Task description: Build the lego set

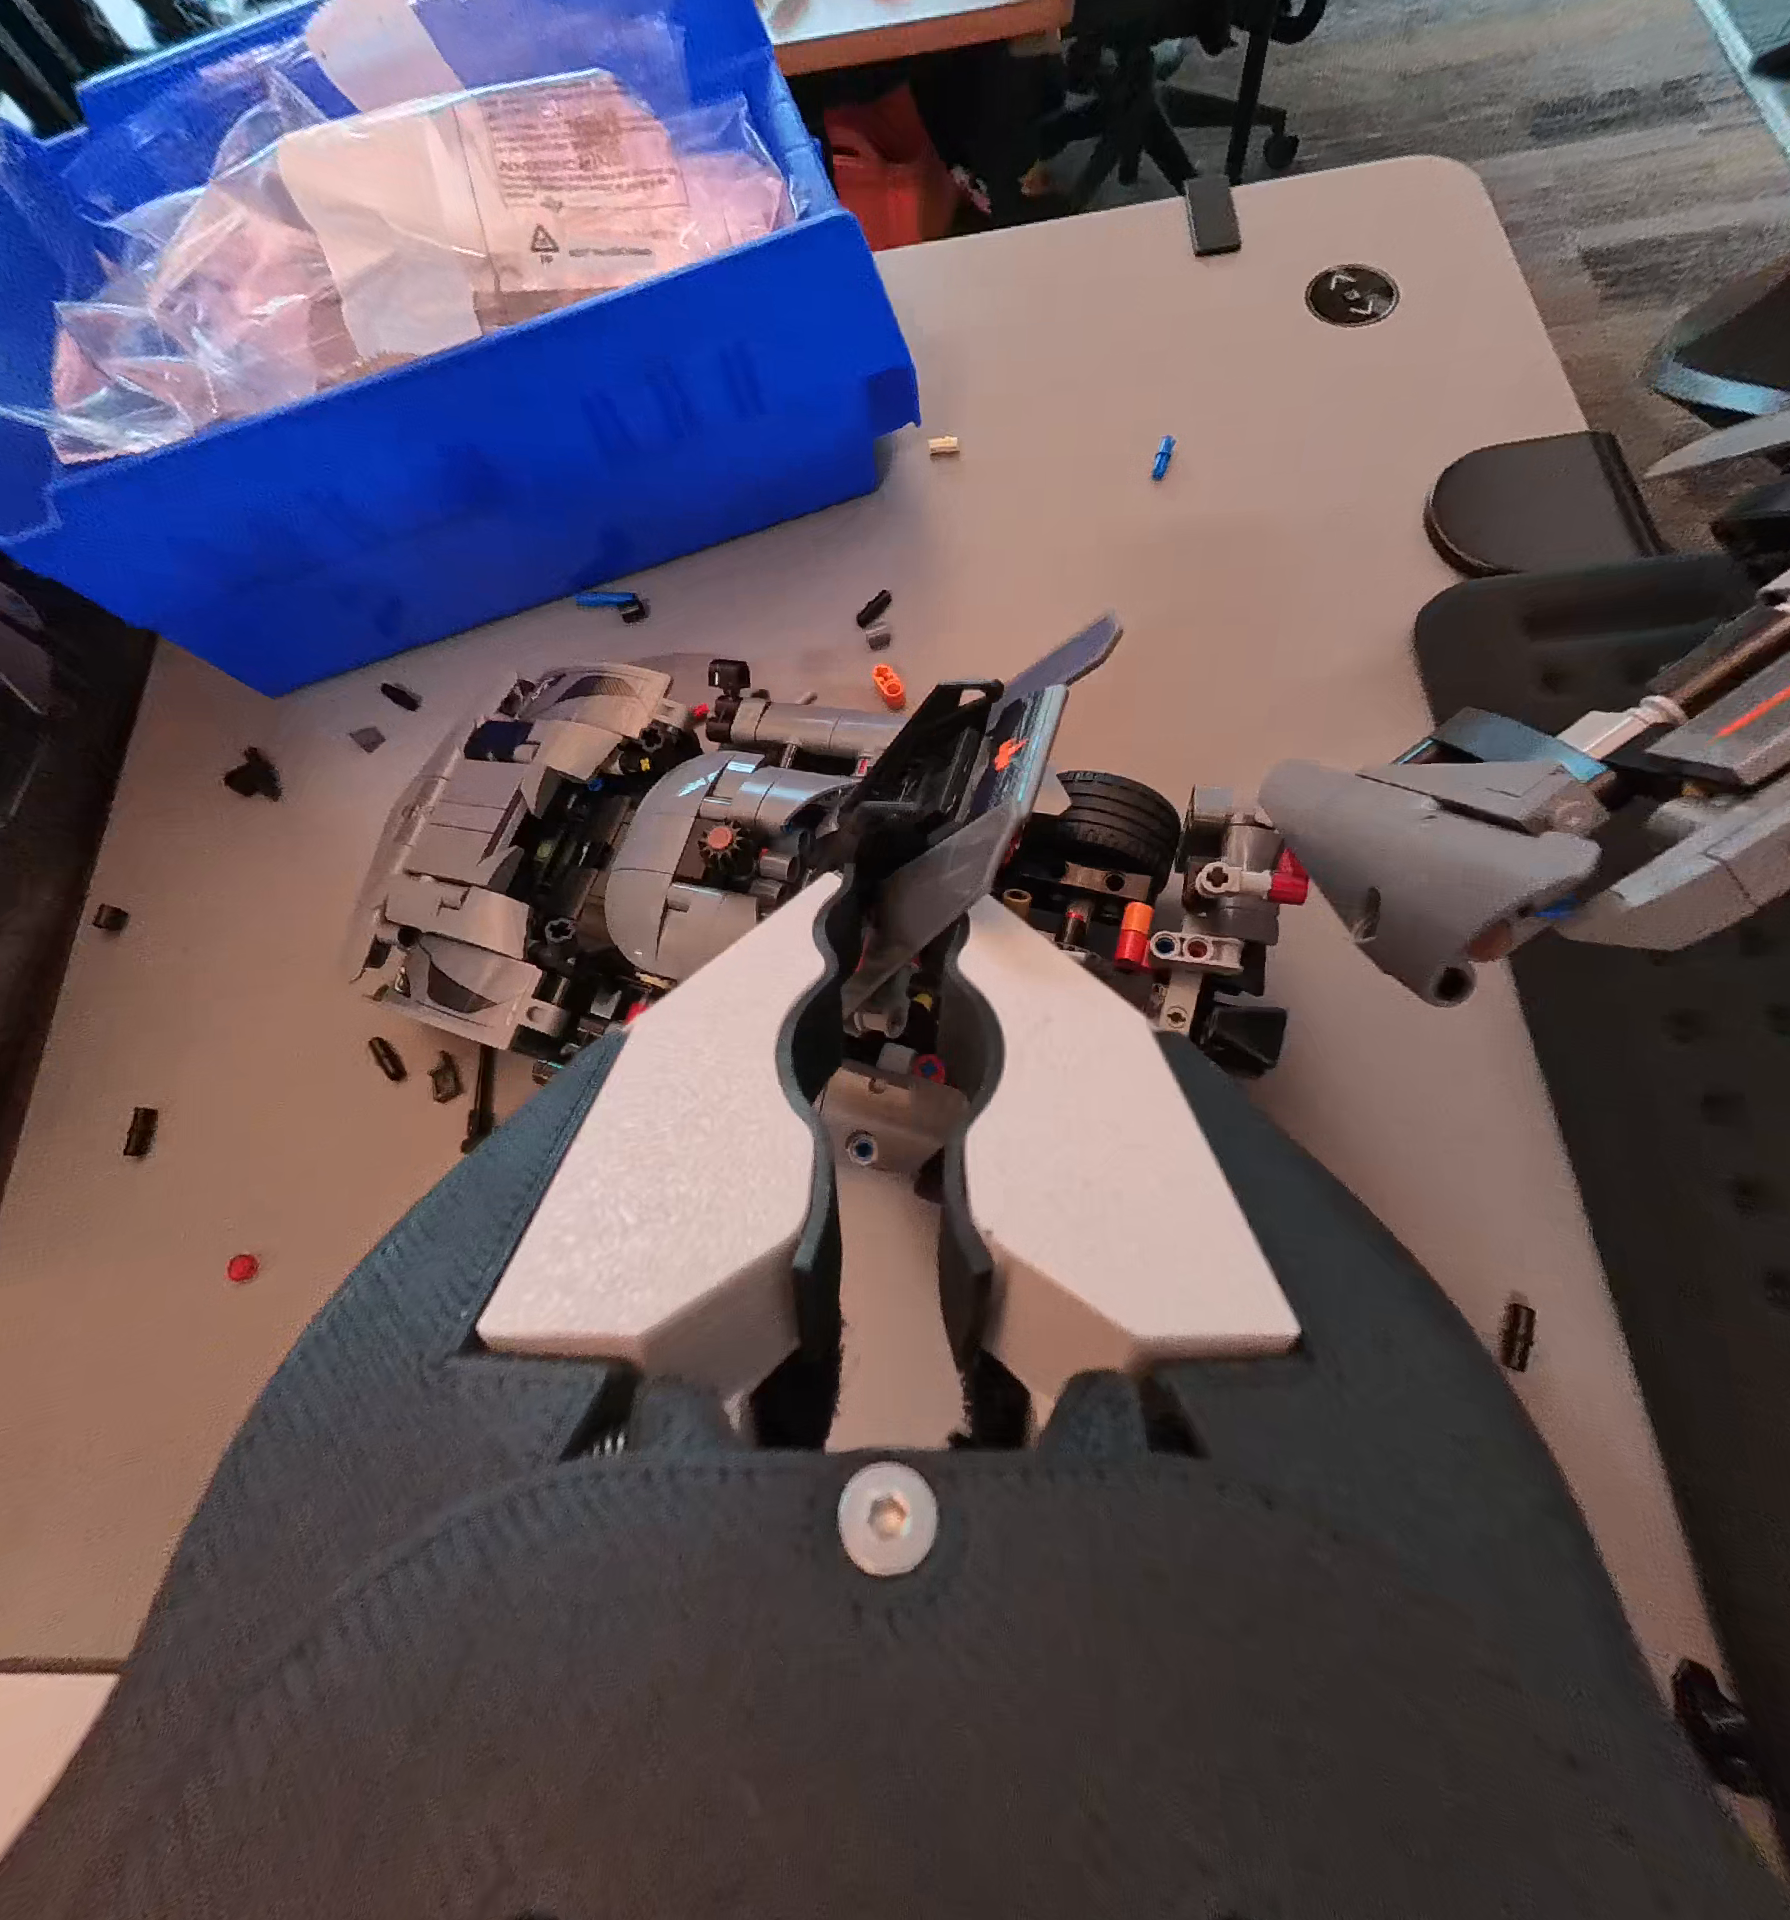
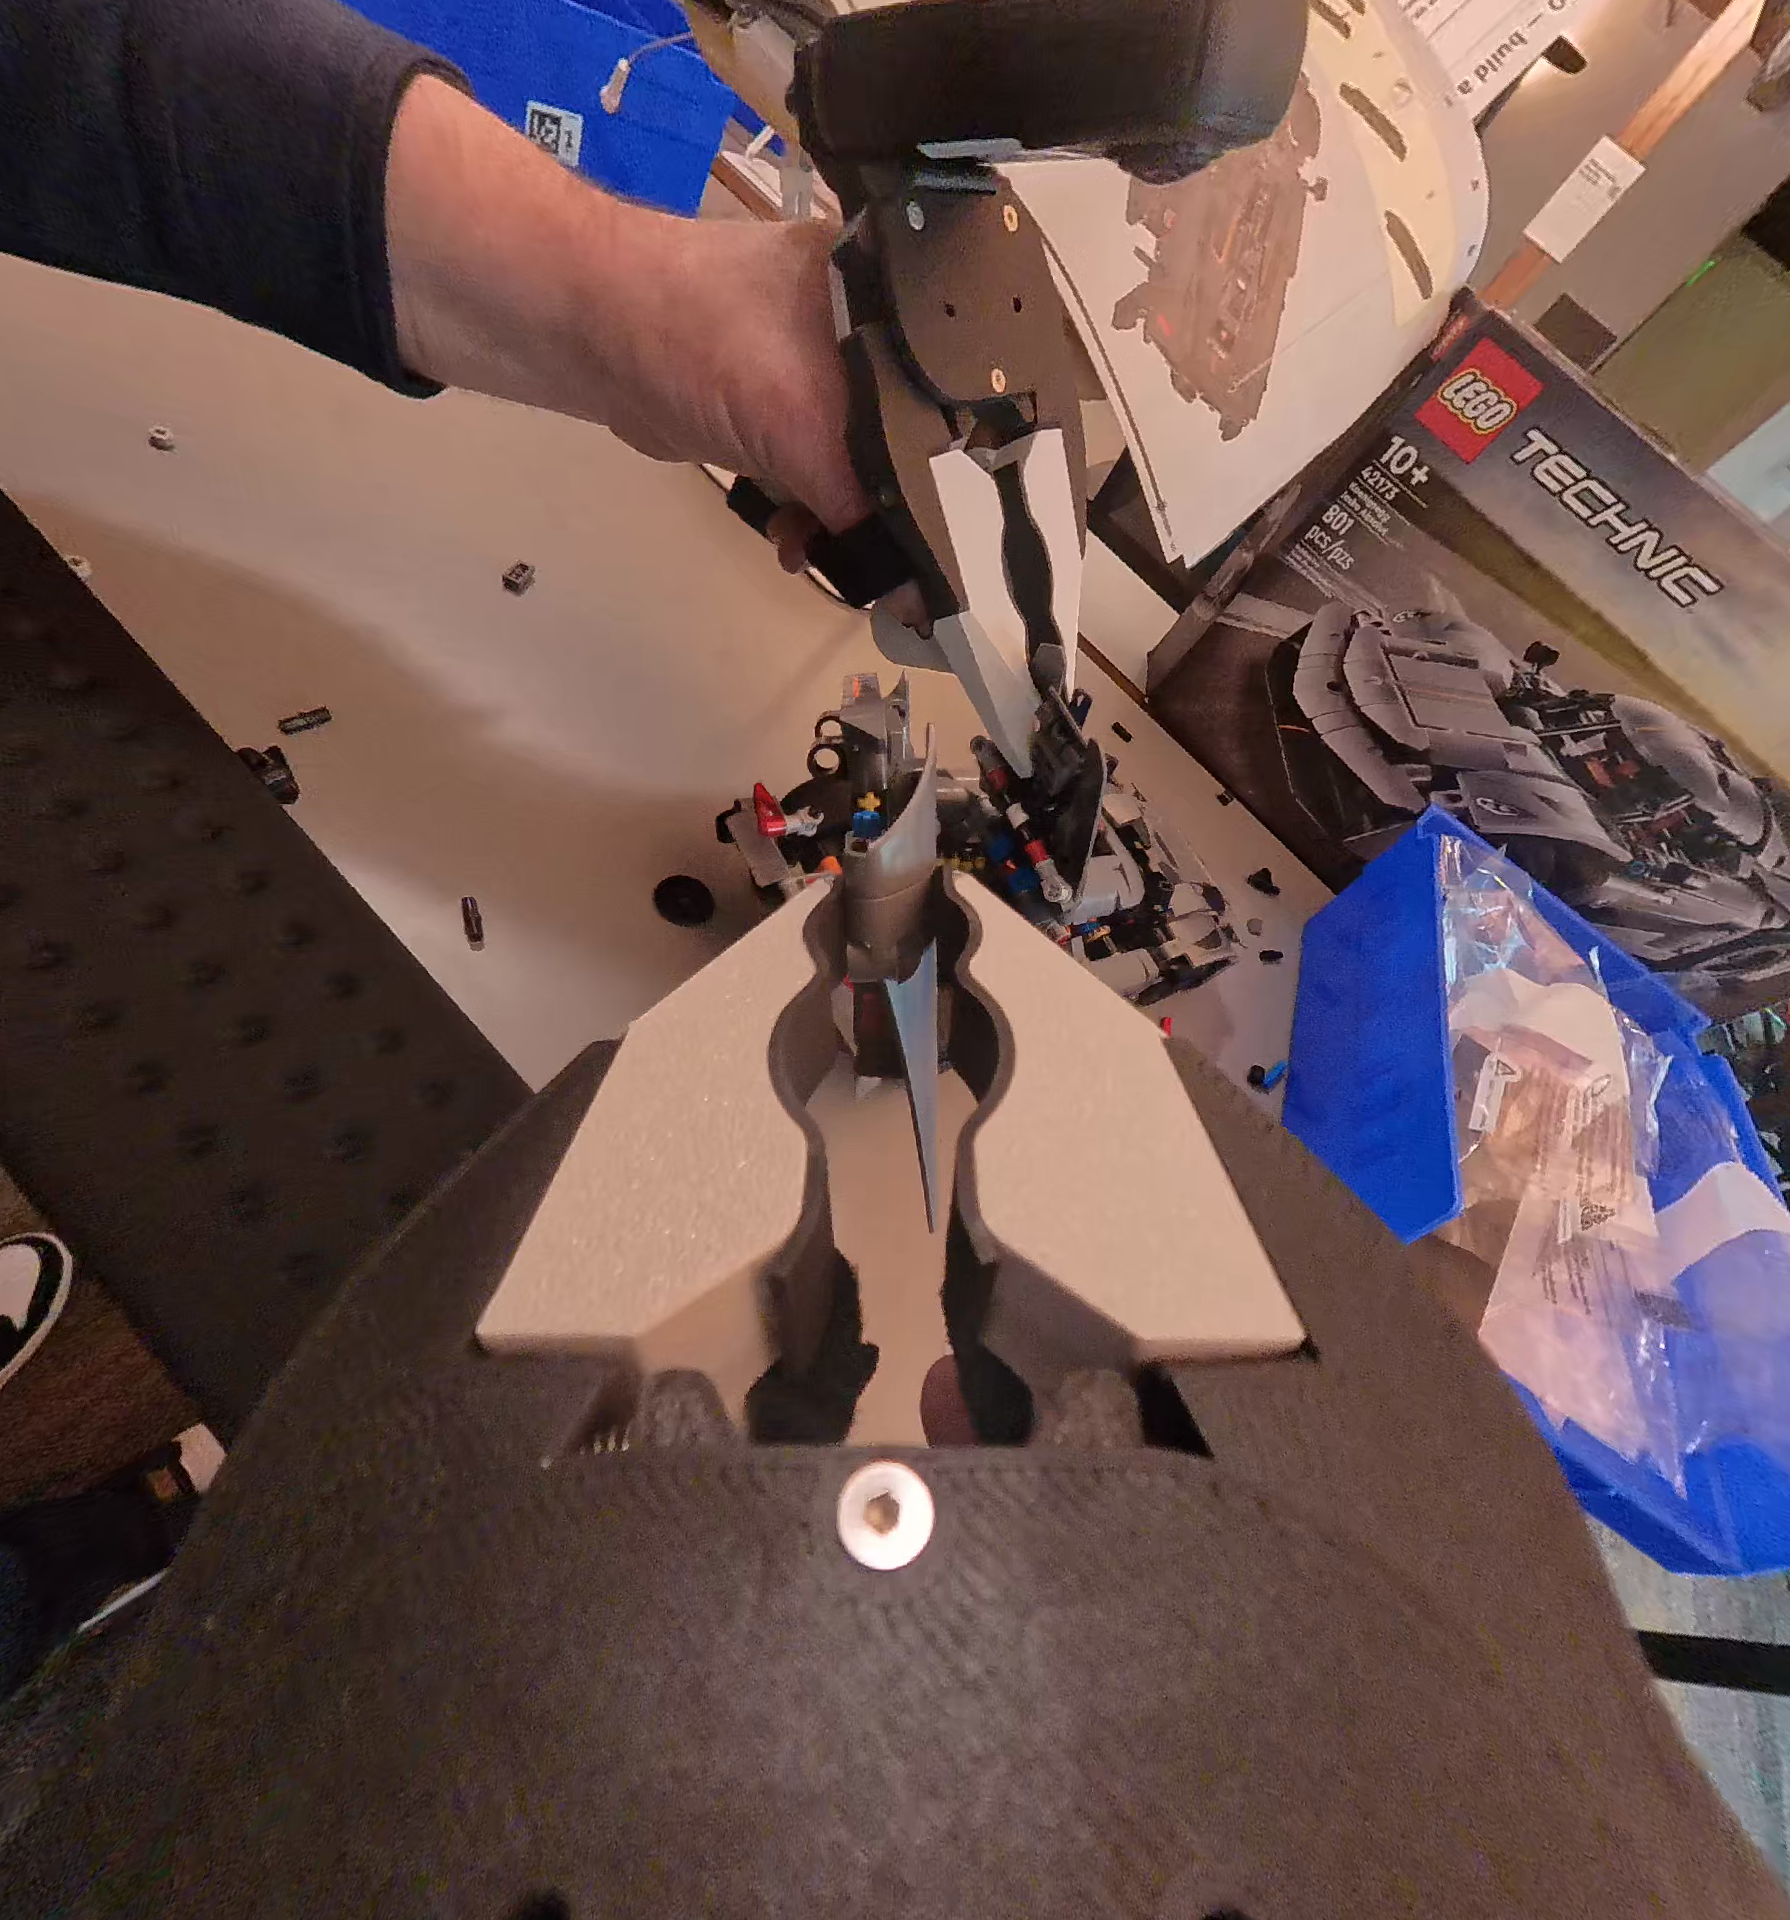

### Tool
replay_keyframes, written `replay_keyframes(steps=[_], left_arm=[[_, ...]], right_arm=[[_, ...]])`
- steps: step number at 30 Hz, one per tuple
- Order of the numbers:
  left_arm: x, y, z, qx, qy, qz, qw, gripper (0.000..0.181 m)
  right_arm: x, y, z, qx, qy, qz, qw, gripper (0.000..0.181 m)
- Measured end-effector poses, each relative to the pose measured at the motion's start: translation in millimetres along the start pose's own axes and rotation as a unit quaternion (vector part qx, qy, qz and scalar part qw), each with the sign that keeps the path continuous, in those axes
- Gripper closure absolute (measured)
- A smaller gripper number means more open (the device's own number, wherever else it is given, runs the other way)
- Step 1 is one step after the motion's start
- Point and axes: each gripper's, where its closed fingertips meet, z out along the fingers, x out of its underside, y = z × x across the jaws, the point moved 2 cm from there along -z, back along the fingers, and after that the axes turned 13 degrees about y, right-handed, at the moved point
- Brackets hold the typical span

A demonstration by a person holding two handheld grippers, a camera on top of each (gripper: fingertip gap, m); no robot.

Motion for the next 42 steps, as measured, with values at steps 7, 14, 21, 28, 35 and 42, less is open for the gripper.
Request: replay_keyframes(steps=[7,14,21,28,35,42], left_arm=[[2,-2,7,0.006,0.009,0.019,1.0,0.17],[8,-5,8,-0.008,-0.038,0.031,0.999,0.165],[7,-4,6,-0.072,-0.056,0.069,0.993,0.13],[7,-9,-5,-0.08,-0.074,0.088,0.99,0.131],[20,-28,-35,-0.019,-0.109,0.114,0.987,0.118],[26,-57,-16,-0.036,-0.09,0.141,0.985,0.136]], right_arm=[[8,-6,13,-0.023,0.012,-0.02,0.999,0.168],[13,1,20,-0.064,0.032,-0.052,0.996,0.168],[9,-11,25,-0.092,0.025,-0.073,0.993,0.168],[5,-28,40,-0.103,0.003,-0.097,0.99,0.168],[3,-29,46,-0.136,-0.011,-0.115,0.984,0.168],[-3,-28,53,-0.192,-0.08,-0.091,0.974,0.168]])
